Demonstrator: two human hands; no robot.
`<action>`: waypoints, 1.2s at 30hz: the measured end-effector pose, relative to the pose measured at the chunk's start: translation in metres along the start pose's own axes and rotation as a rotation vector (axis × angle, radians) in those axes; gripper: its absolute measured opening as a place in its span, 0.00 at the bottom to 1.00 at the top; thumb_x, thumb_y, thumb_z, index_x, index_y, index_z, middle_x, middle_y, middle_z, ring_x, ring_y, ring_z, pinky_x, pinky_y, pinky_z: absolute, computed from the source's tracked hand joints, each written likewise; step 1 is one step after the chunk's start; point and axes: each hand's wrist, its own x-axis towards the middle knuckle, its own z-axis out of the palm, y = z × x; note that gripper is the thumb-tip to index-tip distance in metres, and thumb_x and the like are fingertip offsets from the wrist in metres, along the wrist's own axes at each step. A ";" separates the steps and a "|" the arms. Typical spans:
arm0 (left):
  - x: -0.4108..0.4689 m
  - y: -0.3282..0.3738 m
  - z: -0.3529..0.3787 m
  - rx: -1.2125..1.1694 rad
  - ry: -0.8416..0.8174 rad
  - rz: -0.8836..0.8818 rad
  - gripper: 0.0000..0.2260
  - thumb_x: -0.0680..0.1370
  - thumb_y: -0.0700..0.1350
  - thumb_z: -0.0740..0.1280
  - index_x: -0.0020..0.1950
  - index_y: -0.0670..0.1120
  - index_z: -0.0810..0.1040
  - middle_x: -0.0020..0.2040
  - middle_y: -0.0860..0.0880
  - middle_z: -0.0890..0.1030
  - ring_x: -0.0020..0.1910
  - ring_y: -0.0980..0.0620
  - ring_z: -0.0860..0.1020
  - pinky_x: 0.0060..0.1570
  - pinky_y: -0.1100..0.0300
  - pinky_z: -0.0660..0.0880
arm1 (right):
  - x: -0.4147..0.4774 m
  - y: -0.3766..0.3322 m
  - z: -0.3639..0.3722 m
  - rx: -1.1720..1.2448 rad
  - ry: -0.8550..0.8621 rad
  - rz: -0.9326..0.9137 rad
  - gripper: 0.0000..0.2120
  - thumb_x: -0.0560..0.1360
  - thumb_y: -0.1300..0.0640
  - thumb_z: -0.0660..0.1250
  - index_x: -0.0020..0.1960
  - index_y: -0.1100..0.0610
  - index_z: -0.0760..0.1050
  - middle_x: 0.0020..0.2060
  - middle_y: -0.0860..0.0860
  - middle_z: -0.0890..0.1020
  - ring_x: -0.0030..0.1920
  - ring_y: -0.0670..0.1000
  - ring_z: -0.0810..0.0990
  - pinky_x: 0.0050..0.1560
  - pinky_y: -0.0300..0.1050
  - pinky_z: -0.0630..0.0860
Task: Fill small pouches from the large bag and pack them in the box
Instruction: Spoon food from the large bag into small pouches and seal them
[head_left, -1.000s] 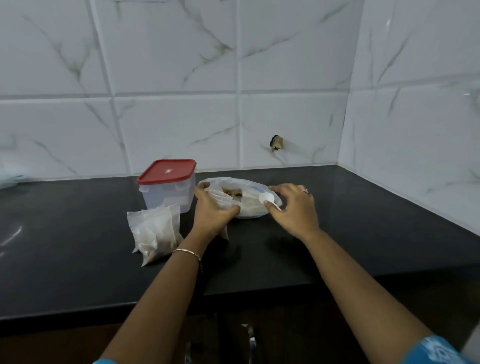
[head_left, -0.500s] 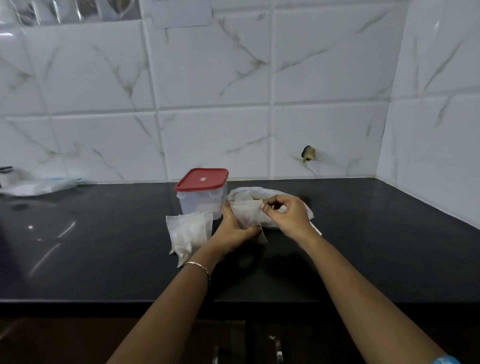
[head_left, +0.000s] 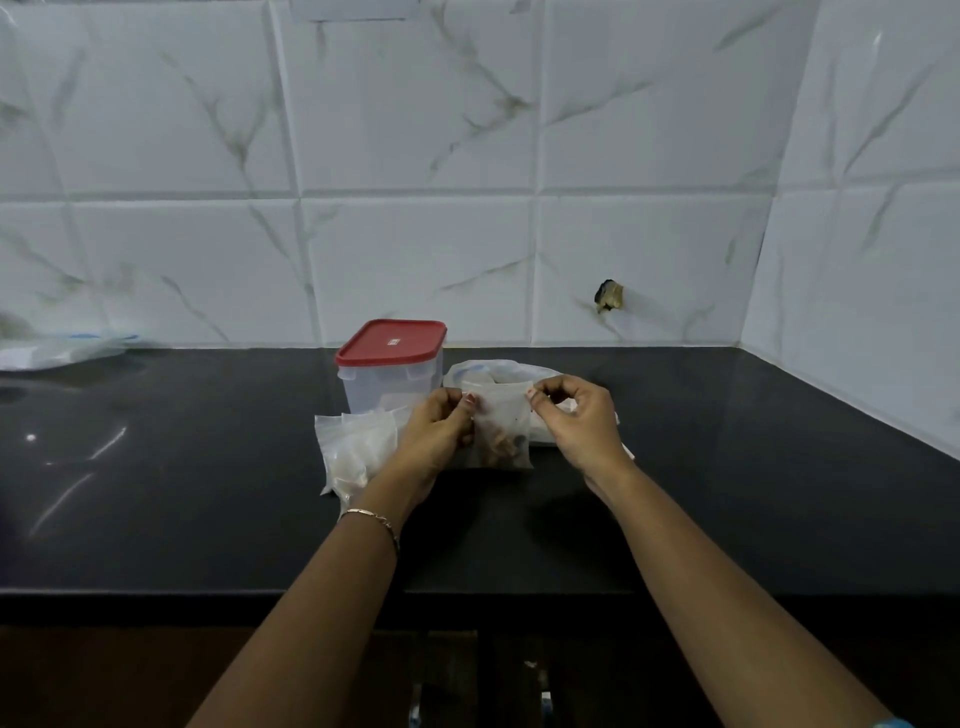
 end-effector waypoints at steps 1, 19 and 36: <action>0.000 0.000 0.001 0.013 0.011 0.012 0.10 0.80 0.48 0.64 0.53 0.42 0.78 0.37 0.48 0.77 0.39 0.50 0.74 0.44 0.52 0.75 | 0.000 0.000 0.000 0.001 0.000 -0.005 0.03 0.74 0.60 0.71 0.42 0.59 0.82 0.38 0.46 0.83 0.43 0.42 0.80 0.51 0.37 0.76; -0.006 0.013 0.002 -0.217 0.010 0.048 0.03 0.77 0.40 0.68 0.47 0.41 0.80 0.49 0.43 0.83 0.49 0.48 0.81 0.53 0.47 0.80 | -0.001 -0.004 -0.001 0.032 -0.073 0.030 0.03 0.76 0.56 0.70 0.44 0.54 0.81 0.40 0.44 0.83 0.45 0.37 0.80 0.50 0.29 0.73; -0.012 0.015 0.006 -0.174 -0.018 0.080 0.07 0.74 0.36 0.70 0.50 0.34 0.80 0.45 0.42 0.82 0.47 0.48 0.81 0.56 0.49 0.77 | -0.006 -0.006 0.004 0.071 -0.189 0.037 0.05 0.74 0.56 0.72 0.49 0.56 0.82 0.44 0.43 0.83 0.55 0.44 0.79 0.52 0.34 0.72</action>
